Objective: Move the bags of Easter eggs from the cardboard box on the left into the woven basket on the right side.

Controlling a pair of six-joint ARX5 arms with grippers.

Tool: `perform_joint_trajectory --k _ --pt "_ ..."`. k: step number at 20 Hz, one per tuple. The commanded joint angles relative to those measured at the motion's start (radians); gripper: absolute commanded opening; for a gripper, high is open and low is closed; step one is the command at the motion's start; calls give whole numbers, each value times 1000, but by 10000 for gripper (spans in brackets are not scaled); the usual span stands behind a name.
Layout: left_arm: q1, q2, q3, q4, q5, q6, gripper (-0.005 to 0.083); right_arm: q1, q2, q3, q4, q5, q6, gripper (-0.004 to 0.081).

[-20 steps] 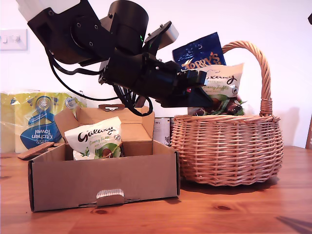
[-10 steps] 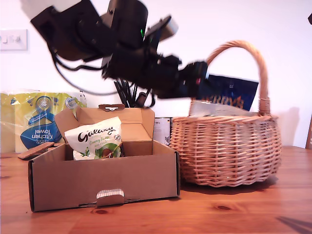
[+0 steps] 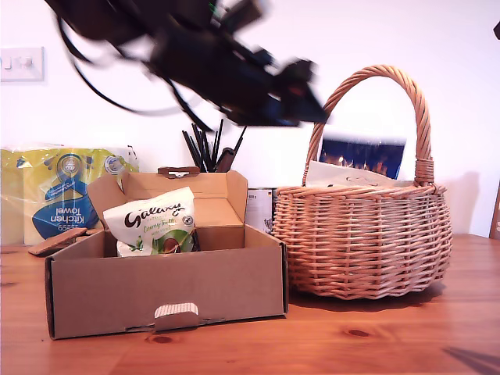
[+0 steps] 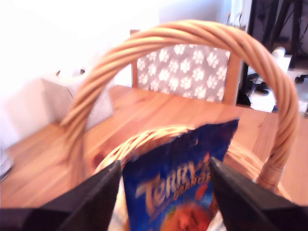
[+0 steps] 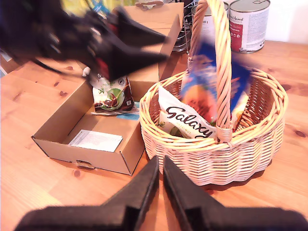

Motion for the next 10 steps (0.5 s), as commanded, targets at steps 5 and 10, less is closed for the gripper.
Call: perform_joint_trajectory --k 5,10 --pt "194 -146 -20 -340 42 102 -19 5 0 -15 3 -2 0 -13" --pt "370 -179 -32 -443 201 216 -19 5 0 -15 5 1 -1 -13"
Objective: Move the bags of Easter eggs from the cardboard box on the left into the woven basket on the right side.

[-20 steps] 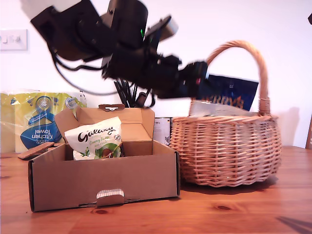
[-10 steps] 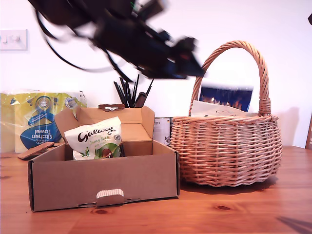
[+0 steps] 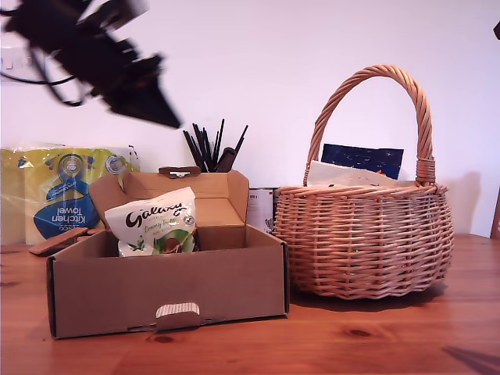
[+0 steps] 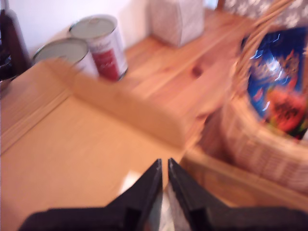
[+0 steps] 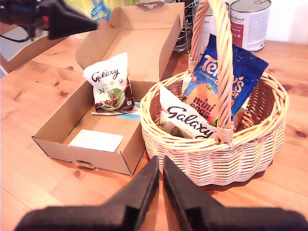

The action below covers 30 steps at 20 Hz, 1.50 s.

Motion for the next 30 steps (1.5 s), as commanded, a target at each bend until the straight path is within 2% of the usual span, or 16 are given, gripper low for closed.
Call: perform_joint_trajectory --k 1,2,3,4,5,6,7,9,12,18,21,25,28,30 --pt "19 -8 -32 -28 57 51 -19 5 0 -15 5 0 -1 -13" --pt "32 -7 -32 -50 73 92 -17 5 0 -15 5 0 -1 -13" --pt "39 -7 -32 -64 76 150 21 5 0 -15 5 0 -1 -13" --pt "40 -6 -32 -63 74 213 167 5 0 -15 5 0 -1 -13" --pt "39 -6 -32 -42 59 263 407 5 0 -15 5 0 -1 -13" --pt "39 -6 -32 -6 34 299 606 5 0 -15 5 0 -1 -13" --pt "37 -6 -32 31 26 309 691 5 0 -15 6 0 -1 -13" --pt "32 0 -30 99 30 315 692 5 0 -15 8 0 -1 -13" --pt "40 43 -14 94 35 321 692 5 0 -15 13 -5 -2 -13" --pt "41 169 10 39 41 335 687 17 0 -15 10 -105 -38 -13" --pt "41 217 48 -50 38 352 641 41 0 -15 7 -108 -55 -13" --pt "41 236 71 -120 27 360 640 45 0 -15 7 -107 -54 -13" --pt "37 236 72 -87 -28 386 639 45 0 -15 6 -108 -53 -13" --pt "37 241 76 -81 -32 385 639 45 0 -15 6 -108 -53 -13"
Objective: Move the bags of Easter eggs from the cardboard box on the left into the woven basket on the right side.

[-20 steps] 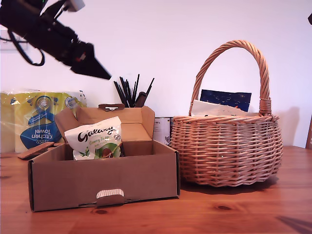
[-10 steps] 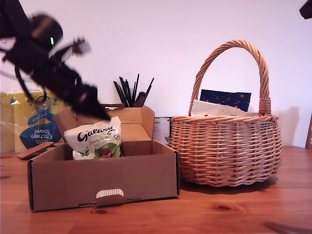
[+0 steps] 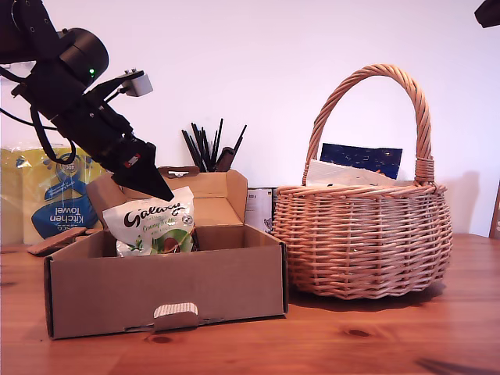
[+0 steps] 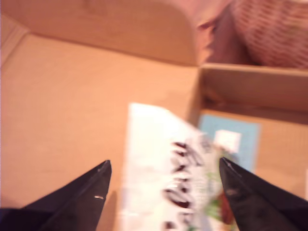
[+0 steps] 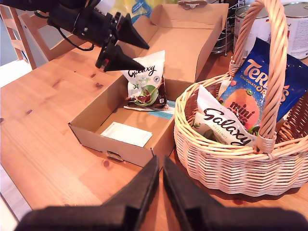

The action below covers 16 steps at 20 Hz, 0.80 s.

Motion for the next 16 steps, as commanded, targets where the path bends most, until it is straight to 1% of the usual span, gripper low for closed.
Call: perform_joint_trajectory --k 1,5,7,12,14,16 --pt "0 32 -2 -5 2 5 639 5 0 -15 4 -3 -3 -13" --pt "6 69 6 -67 5 0 639 5 0 -15 4 -3 -3 -13" --pt "2 71 6 -93 21 0 639 5 0 -15 4 -3 -3 -13" --pt "-44 71 18 -206 51 0 634 6 0 -15 5 -3 -3 -13" --pt "-68 71 18 -237 52 8 616 6 0 -15 5 -3 -3 -13" --pt "-87 84 18 -252 40 7 616 6 0 -15 10 -4 -3 -13"
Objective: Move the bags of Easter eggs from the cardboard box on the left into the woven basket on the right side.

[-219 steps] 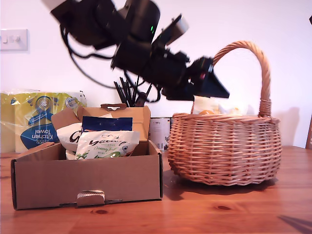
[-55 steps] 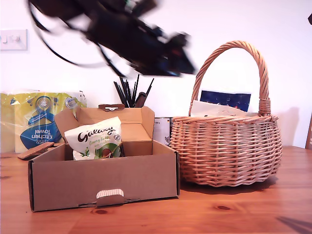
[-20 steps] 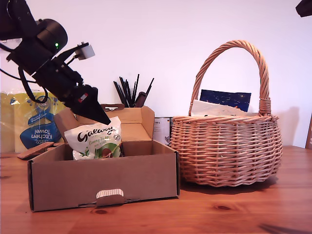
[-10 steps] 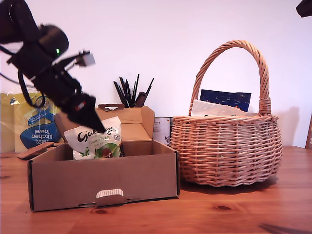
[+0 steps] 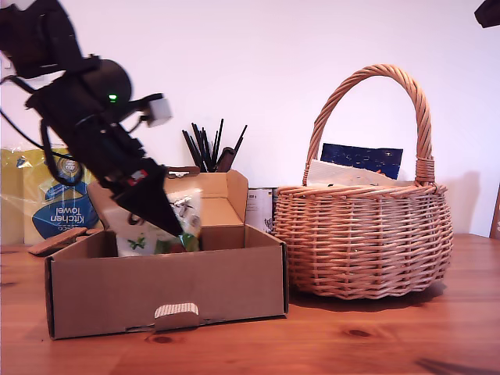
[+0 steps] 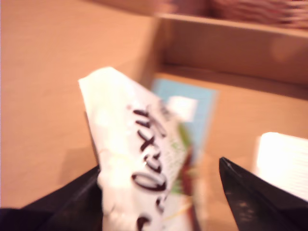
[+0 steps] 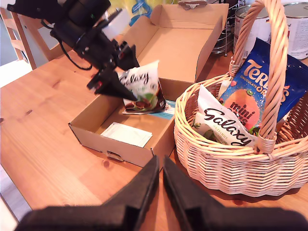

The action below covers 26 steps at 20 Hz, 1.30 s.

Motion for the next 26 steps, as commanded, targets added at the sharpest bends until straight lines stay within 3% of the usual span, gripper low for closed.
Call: perform_joint_trajectory --k 1,9,11,15,19,22,26 --pt "-7 45 2 -3 -10 5 616 6 0 -15 10 -4 -3 -13" --pt "-11 126 2 68 -106 -2 604 8 0 -15 10 -4 -3 -13" --pt "-10 126 2 70 -106 -2 508 10 0 -15 10 -4 -3 -13" --pt "-9 126 2 78 -111 -2 131 10 0 -15 10 -4 -3 -13" --pt "-9 119 51 23 -109 -37 93 10 0 -15 10 -4 -3 -13" --pt "-12 85 140 -98 -52 -111 93 10 0 -15 10 -4 -3 -13" --pt "-40 20 238 -181 202 -160 93 10 0 -15 10 -3 -3 -13"
